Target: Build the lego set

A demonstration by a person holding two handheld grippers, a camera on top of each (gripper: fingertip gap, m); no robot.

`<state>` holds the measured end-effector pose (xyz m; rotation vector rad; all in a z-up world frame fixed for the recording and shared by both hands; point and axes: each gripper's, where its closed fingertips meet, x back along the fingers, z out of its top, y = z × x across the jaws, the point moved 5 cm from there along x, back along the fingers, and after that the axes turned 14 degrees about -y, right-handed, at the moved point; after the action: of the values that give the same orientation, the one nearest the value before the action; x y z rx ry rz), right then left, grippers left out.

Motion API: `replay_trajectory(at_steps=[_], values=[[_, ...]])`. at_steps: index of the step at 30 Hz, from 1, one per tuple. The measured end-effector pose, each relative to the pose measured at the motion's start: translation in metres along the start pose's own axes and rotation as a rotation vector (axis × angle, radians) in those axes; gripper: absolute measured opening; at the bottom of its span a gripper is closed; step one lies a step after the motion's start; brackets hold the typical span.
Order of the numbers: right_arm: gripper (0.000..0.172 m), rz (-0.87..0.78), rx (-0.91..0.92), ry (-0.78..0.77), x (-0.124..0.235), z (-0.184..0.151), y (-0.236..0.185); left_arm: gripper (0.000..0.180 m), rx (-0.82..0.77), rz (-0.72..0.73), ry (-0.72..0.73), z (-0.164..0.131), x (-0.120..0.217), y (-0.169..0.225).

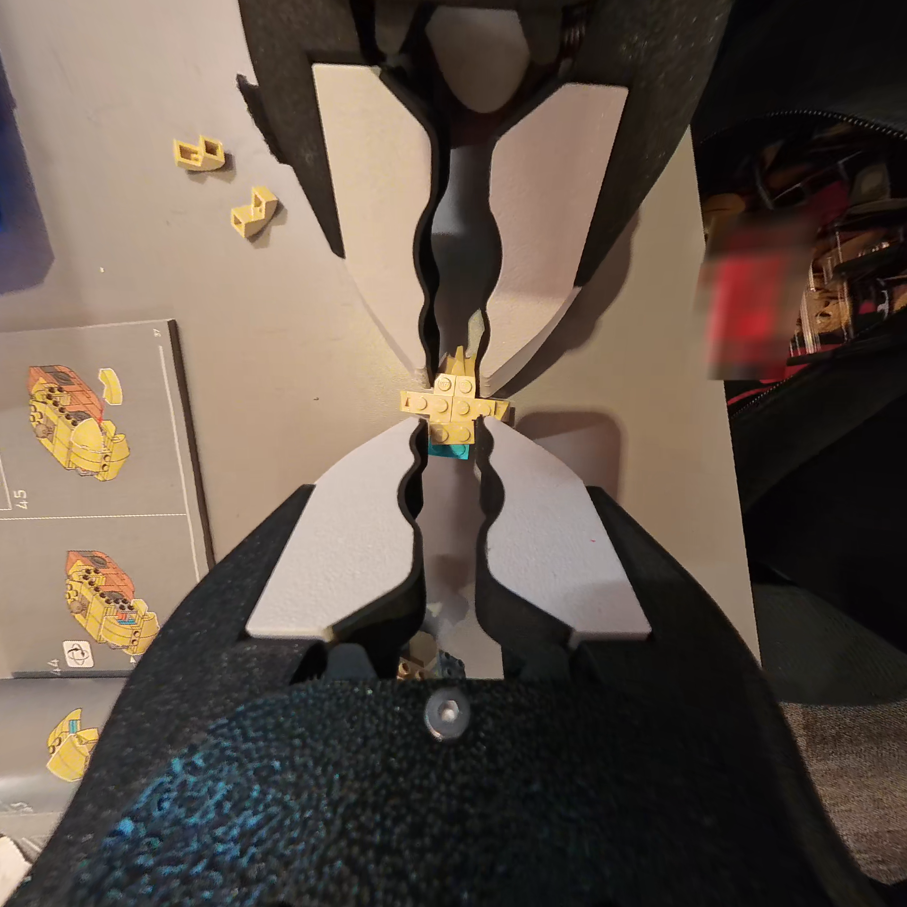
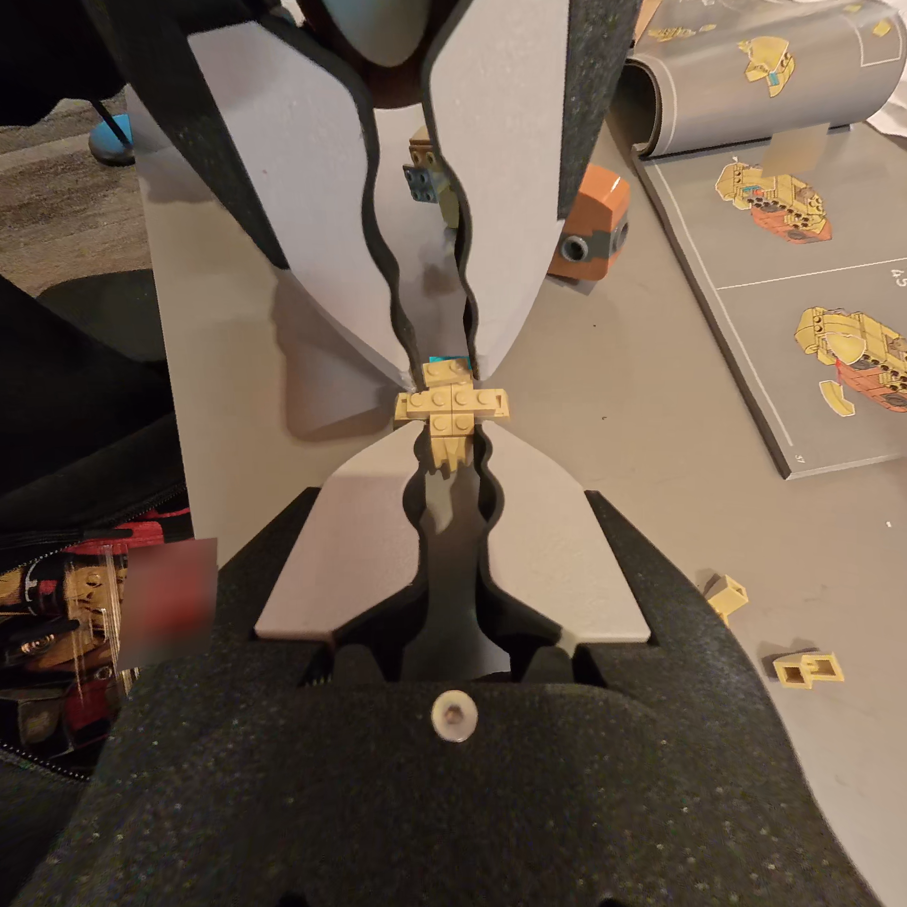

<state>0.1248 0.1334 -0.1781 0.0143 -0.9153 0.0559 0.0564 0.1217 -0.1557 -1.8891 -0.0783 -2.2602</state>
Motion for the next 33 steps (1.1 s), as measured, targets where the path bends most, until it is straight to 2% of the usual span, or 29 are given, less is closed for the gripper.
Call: replay_trajectory(at_steps=[12,18,24,33], values=[[0.016,0.03,0.004,0.036,0.004,0.0,-0.001,0.032,0.038,-0.008,0.075,-0.001,0.007,0.003],[0.016,0.105,0.037,0.067,0.015,-0.003,0.0,0.035,0.161,0.017,0.264,-0.002,0.022,0.01],[0.017,0.223,0.113,0.108,0.038,-0.003,0.001,0.036,0.29,0.062,0.426,-0.002,0.022,0.019],[0.016,0.299,0.189,0.139,0.062,0.006,0.002,0.033,0.304,0.076,0.591,0.007,0.025,0.025]])
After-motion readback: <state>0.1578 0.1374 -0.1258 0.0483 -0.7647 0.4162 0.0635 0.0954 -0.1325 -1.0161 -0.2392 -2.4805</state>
